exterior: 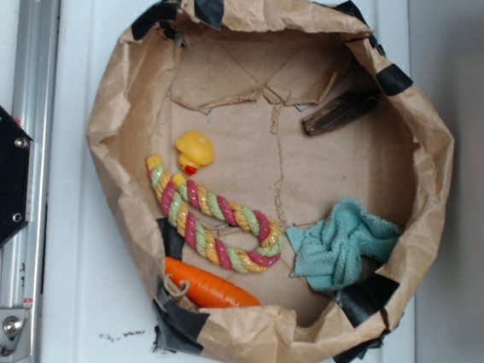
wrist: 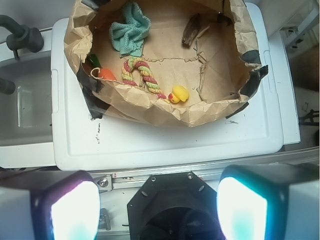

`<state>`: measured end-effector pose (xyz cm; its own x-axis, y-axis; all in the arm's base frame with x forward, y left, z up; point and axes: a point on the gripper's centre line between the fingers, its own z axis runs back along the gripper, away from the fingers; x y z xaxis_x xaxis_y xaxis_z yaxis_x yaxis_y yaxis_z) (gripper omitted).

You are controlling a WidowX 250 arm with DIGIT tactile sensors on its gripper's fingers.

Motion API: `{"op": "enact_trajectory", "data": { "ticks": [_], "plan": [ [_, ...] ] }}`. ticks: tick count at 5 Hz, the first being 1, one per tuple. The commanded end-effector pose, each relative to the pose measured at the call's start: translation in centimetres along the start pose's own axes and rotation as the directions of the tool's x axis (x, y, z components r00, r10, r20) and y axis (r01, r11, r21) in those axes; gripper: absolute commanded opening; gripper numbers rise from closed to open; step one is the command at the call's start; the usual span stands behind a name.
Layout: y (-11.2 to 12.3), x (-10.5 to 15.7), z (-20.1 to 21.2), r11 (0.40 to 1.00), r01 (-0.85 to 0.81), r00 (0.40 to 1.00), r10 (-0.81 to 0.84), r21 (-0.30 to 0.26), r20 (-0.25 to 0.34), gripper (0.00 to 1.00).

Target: Grab the blue cloth.

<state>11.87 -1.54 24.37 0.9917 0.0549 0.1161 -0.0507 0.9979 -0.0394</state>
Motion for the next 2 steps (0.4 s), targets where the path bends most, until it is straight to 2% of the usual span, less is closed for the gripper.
{"op": "enact_trajectory", "data": {
  "ticks": [1,2],
  "plan": [
    [0.0,0.0,0.0,1.000,0.000,1.000,0.000,0.000,0.000,1.00],
    [1.8,4.5,-5.4,0.993,-0.104,0.992,0.099,0.060,0.083,1.00]
  ]
}}
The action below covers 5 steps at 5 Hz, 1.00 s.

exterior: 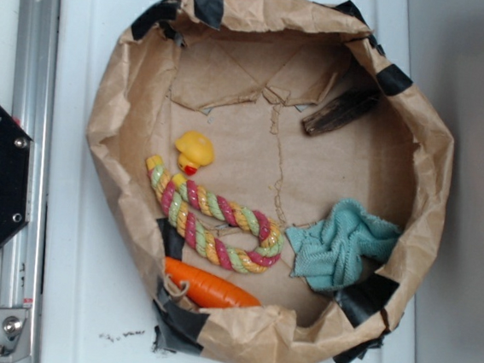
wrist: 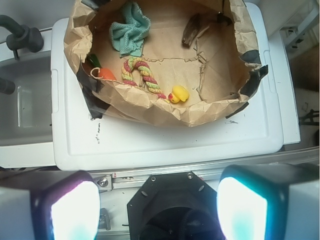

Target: Grab the blue cloth.

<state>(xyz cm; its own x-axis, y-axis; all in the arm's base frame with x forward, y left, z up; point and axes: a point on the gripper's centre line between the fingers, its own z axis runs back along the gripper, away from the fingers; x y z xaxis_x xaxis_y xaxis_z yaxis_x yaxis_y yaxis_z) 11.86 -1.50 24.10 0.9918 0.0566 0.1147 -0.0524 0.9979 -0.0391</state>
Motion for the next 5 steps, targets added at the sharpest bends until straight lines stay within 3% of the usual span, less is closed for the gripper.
{"op": "enact_trajectory", "data": {
  "ticks": [1,2,3,4,5],
  "plan": [
    [2.9,9.3,-8.1,0.990,-0.125,0.988,0.118,0.063,0.103,1.00],
    [2.0,14.0,-11.9,0.999,-0.047,0.996,0.046,0.011,0.075,1.00],
    [-1.0,17.0,-15.9,0.998,0.064,0.997,-0.063,-0.017,0.040,1.00],
    [-3.7,17.4,-19.6,0.981,0.189,0.982,-0.188,-0.043,0.026,1.00],
    [-4.8,16.9,-21.3,0.960,0.264,0.964,-0.262,-0.095,0.039,1.00]
  ]
}}
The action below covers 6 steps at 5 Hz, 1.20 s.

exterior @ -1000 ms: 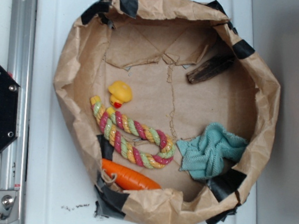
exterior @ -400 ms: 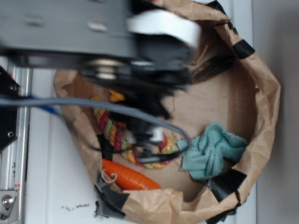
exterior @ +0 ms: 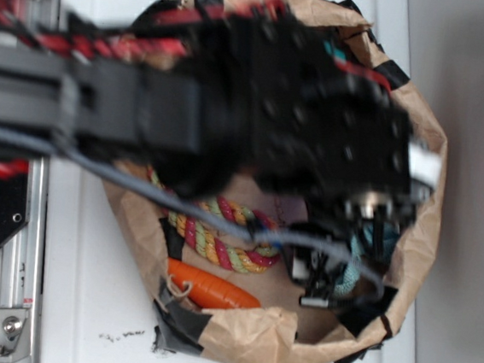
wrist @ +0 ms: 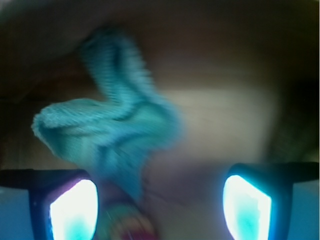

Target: Grab the blue cloth.

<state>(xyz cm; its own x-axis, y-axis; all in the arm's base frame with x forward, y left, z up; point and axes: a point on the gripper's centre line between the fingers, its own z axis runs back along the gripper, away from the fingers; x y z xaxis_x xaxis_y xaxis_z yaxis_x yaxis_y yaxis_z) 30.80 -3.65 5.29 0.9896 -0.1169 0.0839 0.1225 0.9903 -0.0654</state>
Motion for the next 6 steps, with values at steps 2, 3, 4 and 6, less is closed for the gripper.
{"op": "enact_trajectory", "data": {
  "ticks": [2,3,4,6],
  "plan": [
    [-2.9,1.9,-2.5,0.985,0.166,0.982,-0.161,-0.040,0.100,0.00],
    [-2.8,1.7,-2.2,0.985,0.163,0.982,-0.158,-0.047,0.100,0.00],
    [-2.8,1.7,-2.1,0.987,0.158,0.983,-0.153,-0.042,0.097,0.00],
    [-1.5,0.6,1.1,0.992,0.118,0.981,-0.111,-0.034,0.156,0.00]
  ]
}}
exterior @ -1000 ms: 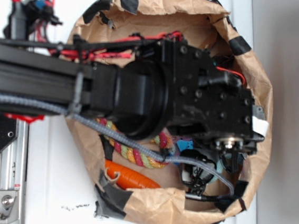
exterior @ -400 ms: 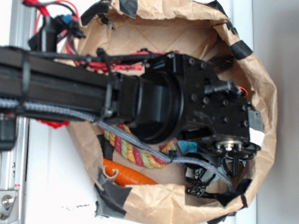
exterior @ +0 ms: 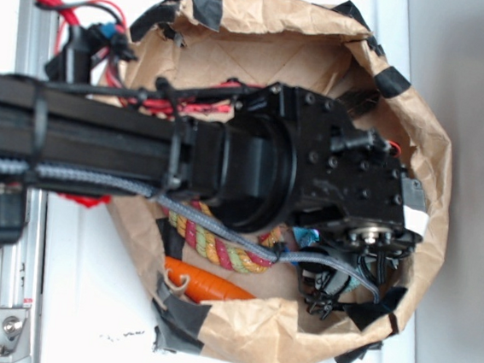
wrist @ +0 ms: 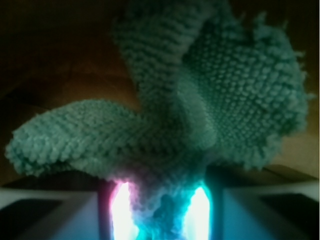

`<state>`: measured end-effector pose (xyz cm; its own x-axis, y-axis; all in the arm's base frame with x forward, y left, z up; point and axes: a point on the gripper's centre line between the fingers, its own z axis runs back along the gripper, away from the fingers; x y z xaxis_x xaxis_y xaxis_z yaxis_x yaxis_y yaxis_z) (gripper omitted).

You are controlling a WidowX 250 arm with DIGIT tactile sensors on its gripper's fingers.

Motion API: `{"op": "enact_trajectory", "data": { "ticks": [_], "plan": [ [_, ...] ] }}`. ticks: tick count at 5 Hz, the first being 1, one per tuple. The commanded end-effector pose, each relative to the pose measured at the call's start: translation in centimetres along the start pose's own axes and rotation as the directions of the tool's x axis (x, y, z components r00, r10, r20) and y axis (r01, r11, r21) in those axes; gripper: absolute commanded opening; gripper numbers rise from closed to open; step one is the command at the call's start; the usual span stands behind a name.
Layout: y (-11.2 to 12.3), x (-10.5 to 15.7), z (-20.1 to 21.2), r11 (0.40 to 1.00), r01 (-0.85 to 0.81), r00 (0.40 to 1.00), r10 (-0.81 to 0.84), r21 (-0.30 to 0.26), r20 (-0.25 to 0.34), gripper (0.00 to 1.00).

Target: Grab the blue cloth.

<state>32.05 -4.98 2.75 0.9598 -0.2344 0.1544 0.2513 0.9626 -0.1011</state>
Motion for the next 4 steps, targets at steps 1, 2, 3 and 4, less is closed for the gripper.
{"op": "enact_trajectory", "data": {
  "ticks": [1,2,3,4],
  "plan": [
    [1.2,-3.0,9.5,0.988,-0.155,0.977,0.150,0.021,0.150,0.00],
    [2.3,-4.8,14.3,0.958,-0.287,0.952,0.283,0.023,0.121,0.00],
    [2.7,-4.8,17.4,0.891,-0.429,0.902,0.431,0.149,0.021,0.00],
    [2.5,-3.5,17.1,0.860,-0.453,0.881,0.473,0.236,-0.031,0.00]
  ]
}}
